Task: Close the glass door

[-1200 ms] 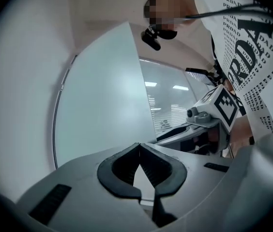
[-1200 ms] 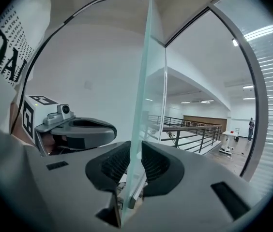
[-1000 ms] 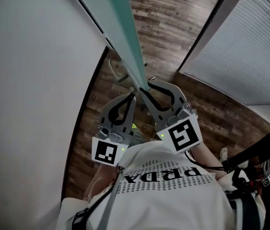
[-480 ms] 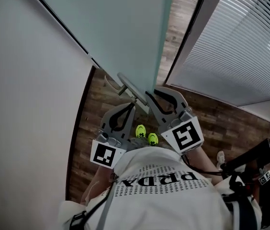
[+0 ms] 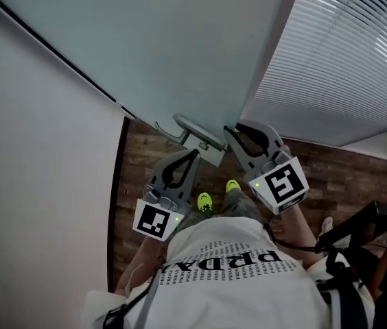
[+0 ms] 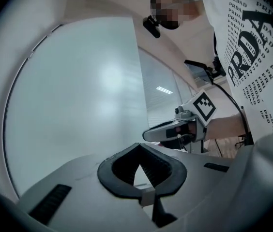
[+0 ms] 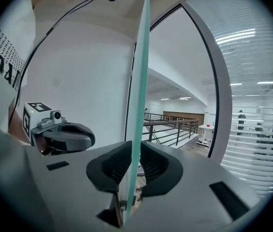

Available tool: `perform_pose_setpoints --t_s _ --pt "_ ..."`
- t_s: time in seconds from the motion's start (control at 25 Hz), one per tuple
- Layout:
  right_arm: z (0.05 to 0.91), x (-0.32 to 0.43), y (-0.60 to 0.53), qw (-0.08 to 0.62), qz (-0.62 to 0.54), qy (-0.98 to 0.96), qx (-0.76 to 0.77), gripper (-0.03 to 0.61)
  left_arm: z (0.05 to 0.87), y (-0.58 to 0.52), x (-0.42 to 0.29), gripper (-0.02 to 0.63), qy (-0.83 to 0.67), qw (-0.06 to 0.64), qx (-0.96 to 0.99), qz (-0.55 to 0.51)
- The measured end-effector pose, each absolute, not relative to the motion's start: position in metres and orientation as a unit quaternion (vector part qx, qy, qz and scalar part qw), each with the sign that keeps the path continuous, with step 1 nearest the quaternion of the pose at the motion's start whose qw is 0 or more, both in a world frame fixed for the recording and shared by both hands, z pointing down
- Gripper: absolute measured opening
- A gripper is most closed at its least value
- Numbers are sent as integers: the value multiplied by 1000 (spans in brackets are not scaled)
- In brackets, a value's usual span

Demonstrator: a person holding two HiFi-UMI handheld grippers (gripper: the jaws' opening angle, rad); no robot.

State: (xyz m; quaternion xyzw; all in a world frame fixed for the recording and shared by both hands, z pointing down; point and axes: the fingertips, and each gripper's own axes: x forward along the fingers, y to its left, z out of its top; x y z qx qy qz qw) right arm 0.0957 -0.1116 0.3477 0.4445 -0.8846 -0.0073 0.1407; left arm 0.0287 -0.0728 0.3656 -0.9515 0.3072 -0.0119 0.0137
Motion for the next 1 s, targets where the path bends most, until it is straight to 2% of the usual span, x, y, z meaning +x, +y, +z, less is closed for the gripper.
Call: perform_pose_setpoints --t_s 0.6,1.0 --pt "341 74 -90 152 -49 -906 392 41 377 -69 23 2 365 46 -930 12" --pt "331 103 -129 165 -38 -886 432 43 333 -138 60 2 319 101 -942 24"
